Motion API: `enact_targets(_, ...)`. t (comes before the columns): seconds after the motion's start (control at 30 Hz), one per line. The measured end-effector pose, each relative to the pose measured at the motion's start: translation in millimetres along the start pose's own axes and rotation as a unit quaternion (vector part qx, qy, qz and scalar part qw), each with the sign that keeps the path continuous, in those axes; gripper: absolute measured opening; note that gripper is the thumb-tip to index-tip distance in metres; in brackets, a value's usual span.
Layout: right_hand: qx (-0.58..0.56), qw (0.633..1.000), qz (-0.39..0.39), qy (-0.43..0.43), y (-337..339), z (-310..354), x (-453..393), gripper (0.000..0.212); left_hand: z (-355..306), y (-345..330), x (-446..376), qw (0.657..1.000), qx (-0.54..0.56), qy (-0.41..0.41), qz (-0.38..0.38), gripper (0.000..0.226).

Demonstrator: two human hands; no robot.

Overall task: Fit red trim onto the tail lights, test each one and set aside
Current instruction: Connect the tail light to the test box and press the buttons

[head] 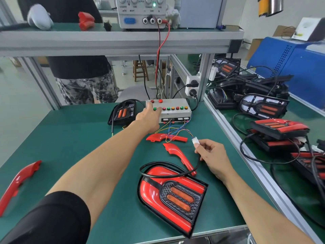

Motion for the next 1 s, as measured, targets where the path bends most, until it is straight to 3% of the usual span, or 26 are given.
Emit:
enact_targets(0.5,0.013,1.0,0.011,0.017,0.7,0.0,-0.2,0.008,1.0,-4.9,-7.3,0.994,0.072,0.042,0.067,0.071)
enact_targets(1.0,0.006,1.0,0.009,0.007,0.6,0.3,0.5,0.006,1.2,-4.1,-1.3,0.992,0.085,0.055,0.071,0.075)
Point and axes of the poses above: each hand's wrist, its own x-axis away from the middle knuckle, its own y-axis out of the back of the hand, z = x × y, the point moved 7 cm from there along -x, towards the middle knuckle, and after that the axes turned 10 degrees about y, right-handed, at the moved point
